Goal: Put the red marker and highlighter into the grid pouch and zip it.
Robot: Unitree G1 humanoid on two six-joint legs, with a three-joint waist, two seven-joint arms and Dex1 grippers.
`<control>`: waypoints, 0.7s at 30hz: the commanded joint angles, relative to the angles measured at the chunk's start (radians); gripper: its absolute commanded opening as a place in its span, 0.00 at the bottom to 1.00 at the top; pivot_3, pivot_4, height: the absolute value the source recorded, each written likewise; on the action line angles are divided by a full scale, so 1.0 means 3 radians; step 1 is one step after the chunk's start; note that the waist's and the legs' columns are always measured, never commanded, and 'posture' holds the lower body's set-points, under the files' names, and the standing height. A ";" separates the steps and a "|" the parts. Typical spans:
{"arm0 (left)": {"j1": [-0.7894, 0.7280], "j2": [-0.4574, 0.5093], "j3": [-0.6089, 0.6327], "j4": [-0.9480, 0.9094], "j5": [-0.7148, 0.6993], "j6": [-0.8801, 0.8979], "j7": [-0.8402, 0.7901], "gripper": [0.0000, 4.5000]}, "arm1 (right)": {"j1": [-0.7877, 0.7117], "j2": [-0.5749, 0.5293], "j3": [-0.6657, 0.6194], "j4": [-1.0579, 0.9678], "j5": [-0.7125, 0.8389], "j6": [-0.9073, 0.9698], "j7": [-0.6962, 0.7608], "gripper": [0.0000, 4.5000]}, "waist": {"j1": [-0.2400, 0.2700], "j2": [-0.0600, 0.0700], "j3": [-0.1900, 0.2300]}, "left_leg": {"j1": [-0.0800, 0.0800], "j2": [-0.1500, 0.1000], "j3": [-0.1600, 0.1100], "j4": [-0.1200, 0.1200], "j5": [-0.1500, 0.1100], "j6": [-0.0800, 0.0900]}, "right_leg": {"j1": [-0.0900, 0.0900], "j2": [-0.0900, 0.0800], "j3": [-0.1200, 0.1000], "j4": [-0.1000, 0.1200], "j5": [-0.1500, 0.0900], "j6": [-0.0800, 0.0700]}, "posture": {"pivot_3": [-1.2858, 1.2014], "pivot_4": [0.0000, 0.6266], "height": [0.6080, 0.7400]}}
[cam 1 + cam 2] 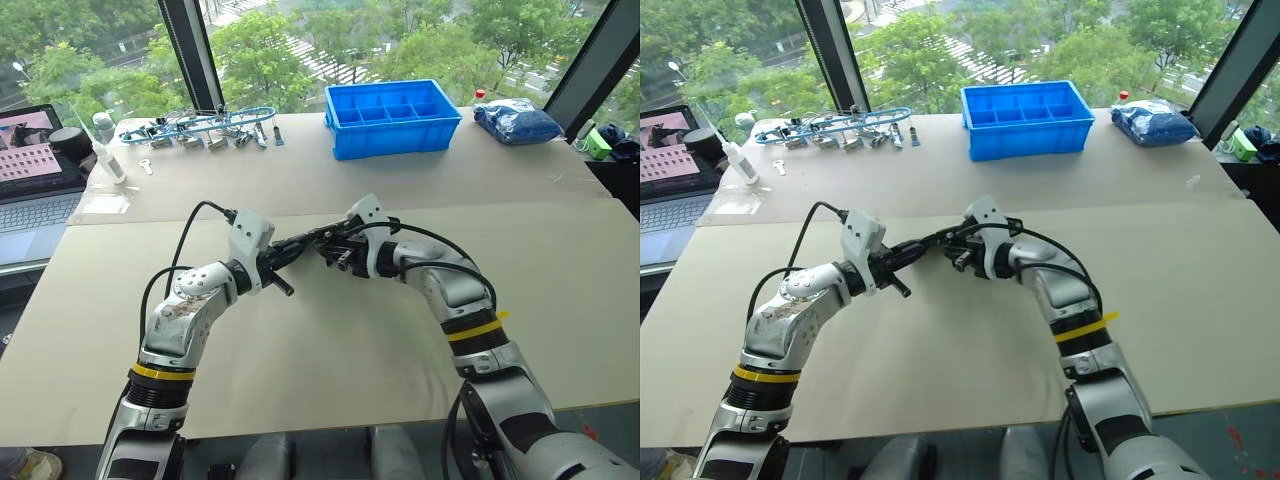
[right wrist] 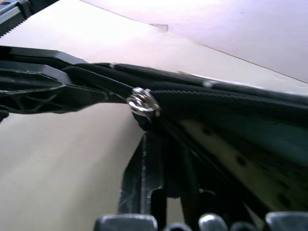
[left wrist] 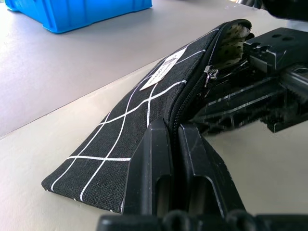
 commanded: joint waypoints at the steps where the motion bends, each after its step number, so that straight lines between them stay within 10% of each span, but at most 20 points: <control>1: -0.0032 0.0046 0.0051 -0.0143 -0.0038 -0.0004 -0.0013 0.00 | -0.0003 -0.0133 -0.0144 -0.0180 0.0048 -0.0036 0.0028 0.01 | -0.0005 0.0000 0.0000 | 0.0000 0.0000 0.0000 0.0000 0.0000 0.0000 | 0.0000 0.0000 0.0000 0.0000 0.0000 0.0000 | 0.52 0.24 1.00; 11: -0.0002 0.0087 0.0080 -0.0199 -0.0076 0.0020 -0.0005 0.00 | 0.0197 -0.1243 -0.0487 0.0154 -0.0090 -0.0293 0.0215 0.01 | 0.0030 -0.0001 0.0001 | -0.0003 -0.0001 0.0002 0.0001 -0.0002 0.0004 | 0.0003 -0.0002 -0.0002 -0.0006 0.0000 0.0000 | 0.52 0.24 1.00; 20: -0.0064 0.0067 0.0026 -0.0158 -0.0127 -0.0090 -0.0106 0.00 | 0.0339 -0.1163 -0.0787 0.0011 0.0258 -0.0371 0.0232 0.01 | 0.0012 -0.0001 0.0001 | -0.0003 0.0000 0.0004 0.0003 -0.0008 0.0014 | 0.0004 -0.0002 -0.0001 -0.0005 0.0000 0.0000 | 0.52 0.24 1.00; 21: -0.0063 0.0068 0.0019 -0.0165 -0.0132 -0.0094 -0.0119 0.00 | 0.0383 -0.1181 -0.0819 -0.0002 0.0276 -0.0414 0.0267 0.15 | 0.0015 -0.0001 0.0001 | -0.0004 -0.0001 0.0004 0.0004 -0.0007 0.0013 | 0.0004 -0.0002 -0.0001 -0.0005 0.0000 0.0000 | 0.52 0.24 1.00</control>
